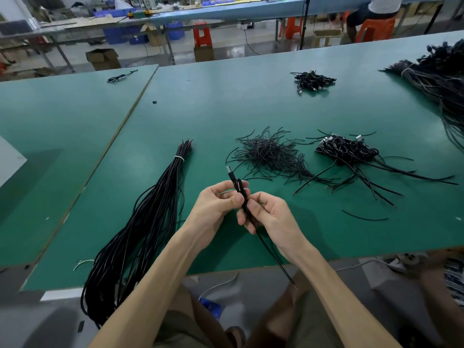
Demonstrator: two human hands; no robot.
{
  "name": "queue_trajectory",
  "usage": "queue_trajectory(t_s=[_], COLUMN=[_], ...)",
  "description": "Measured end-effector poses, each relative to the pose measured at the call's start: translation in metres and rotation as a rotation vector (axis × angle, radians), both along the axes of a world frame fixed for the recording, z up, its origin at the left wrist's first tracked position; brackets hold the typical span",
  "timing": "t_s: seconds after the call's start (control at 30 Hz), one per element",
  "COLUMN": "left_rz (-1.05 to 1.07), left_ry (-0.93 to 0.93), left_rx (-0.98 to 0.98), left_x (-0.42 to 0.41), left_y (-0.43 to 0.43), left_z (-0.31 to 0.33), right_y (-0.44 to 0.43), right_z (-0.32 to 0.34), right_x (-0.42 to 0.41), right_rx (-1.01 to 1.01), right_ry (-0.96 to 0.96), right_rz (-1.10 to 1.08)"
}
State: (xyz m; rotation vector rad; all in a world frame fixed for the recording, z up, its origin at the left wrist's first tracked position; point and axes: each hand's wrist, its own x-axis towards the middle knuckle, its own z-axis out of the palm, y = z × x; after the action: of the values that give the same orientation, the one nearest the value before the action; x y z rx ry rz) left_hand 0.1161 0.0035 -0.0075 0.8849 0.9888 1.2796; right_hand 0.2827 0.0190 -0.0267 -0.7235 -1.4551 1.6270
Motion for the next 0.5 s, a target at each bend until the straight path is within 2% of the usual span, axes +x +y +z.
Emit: queue_trajectory(t_s=[0.13, 0.27, 0.5], left_rz=[0.003, 0.066, -0.025], left_ry=[-0.028, -0.02, 0.025], left_rx=[0.028, 0.028, 0.037], left_x=[-0.0013, 0.0008, -0.0055], left_y=[-0.0014, -0.0056, -0.0037], left_z=[-0.0037, -0.0063, -0.008], right_y=[-0.0008, -0.0039, -0.0071], right_z=[0.0009, 0.0004, 0.0059], right_x=[-0.0023, -0.0051, -0.0048], right_rx=[0.031, 0.091, 0.014], right_ry=[-0.033, -0.152, -0.112], right_rz=[0.002, 0.054, 0.087])
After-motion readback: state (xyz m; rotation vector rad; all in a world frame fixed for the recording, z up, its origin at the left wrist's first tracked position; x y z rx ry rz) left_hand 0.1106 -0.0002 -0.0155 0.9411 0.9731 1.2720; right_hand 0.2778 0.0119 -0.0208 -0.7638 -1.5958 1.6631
